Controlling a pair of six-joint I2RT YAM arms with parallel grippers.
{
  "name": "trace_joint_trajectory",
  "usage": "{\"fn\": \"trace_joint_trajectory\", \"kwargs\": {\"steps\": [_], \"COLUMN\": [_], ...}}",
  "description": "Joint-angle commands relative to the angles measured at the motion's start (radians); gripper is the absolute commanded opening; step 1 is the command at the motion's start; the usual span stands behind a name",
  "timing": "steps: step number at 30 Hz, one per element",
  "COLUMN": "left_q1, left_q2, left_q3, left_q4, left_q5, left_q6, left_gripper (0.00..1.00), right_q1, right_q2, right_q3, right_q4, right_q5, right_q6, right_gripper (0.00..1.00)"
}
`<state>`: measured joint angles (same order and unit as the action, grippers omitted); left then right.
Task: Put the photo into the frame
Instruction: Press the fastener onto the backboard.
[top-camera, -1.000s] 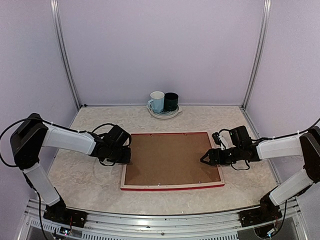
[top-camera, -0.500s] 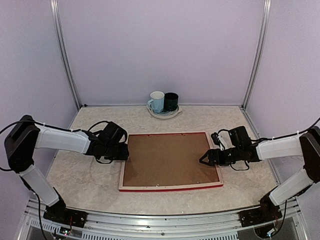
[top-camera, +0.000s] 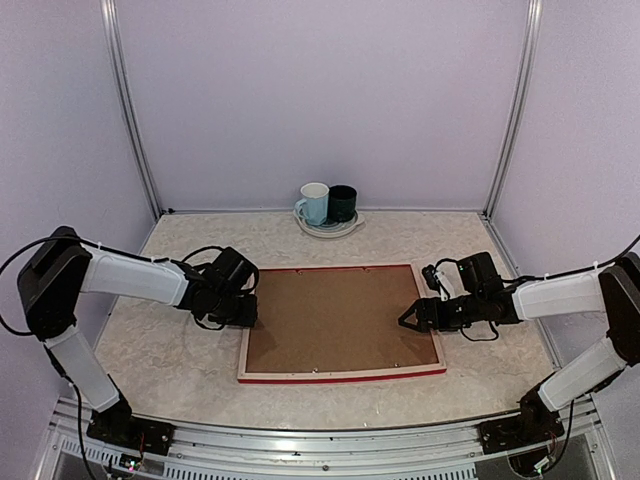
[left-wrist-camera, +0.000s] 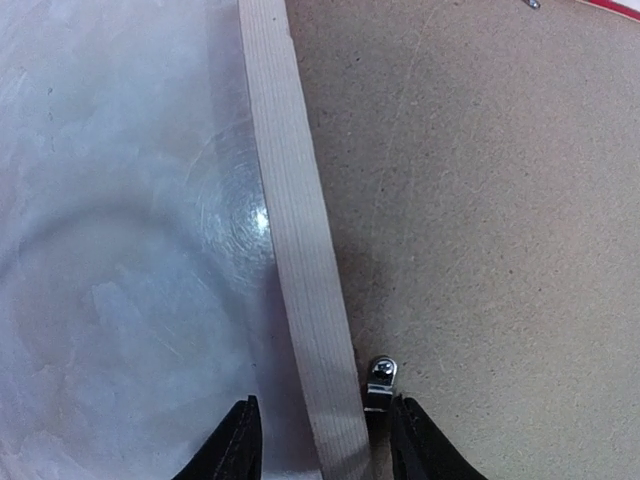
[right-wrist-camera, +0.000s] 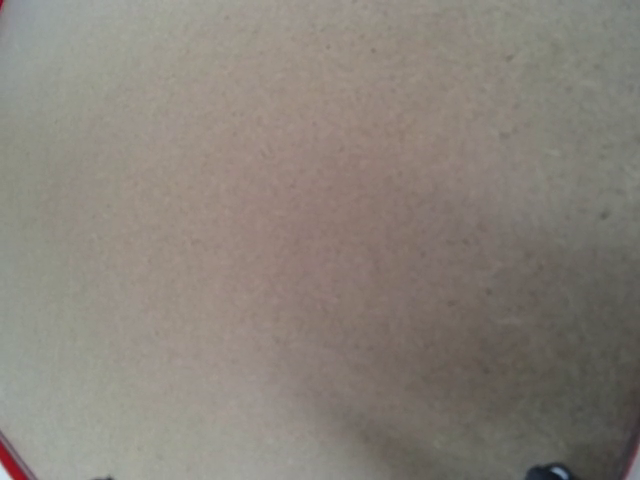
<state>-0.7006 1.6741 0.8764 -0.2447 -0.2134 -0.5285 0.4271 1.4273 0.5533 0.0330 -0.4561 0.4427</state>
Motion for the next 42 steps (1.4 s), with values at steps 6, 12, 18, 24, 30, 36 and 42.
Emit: {"fn": "trace_joint_trajectory", "kwargs": {"steps": [6,12,18,24,30,36,42], "left_q1": [0.012,0.01,-0.014,-0.028,-0.036,-0.013,0.0], "left_q2": [0.08,0.083,0.053,0.05,0.041,0.01,0.022], "left_q3": [0.027,0.009,-0.025,-0.037,0.004,-0.008,-0.024], "left_q4": [0.015,0.007,0.001,-0.007,-0.083,-0.088,-0.058], "left_q5": [-0.002,0.01,0.022,0.02,0.016,0.02,0.018], "left_q6": [0.031,0.028,0.018,0.019,0.045,0.047,0.054], "left_gripper": [0.37,0.19,0.13,0.11,0.41,0.34,0.29], "right_q1": [0.003,0.003,0.003,0.003,0.002,0.003,0.003], "right_q2": [0.014,0.019,0.022,0.029,0.023,0.03,0.031], "right_q3": [-0.018,-0.01,0.001,0.006,0.004,-0.001,-0.005], "right_q4": [-0.067,-0.072,-0.077,-0.076,-0.079,-0.065,-0.063], "right_q5": [0.03,0.03,0.028,0.022,0.027,0.02,0.022], "right_q6": [0.0,-0.002,-0.004,-0.003,-0.004,0.005,0.002], "right_gripper": [0.89,0.89,0.89,0.88,0.89,0.89,0.88]}}
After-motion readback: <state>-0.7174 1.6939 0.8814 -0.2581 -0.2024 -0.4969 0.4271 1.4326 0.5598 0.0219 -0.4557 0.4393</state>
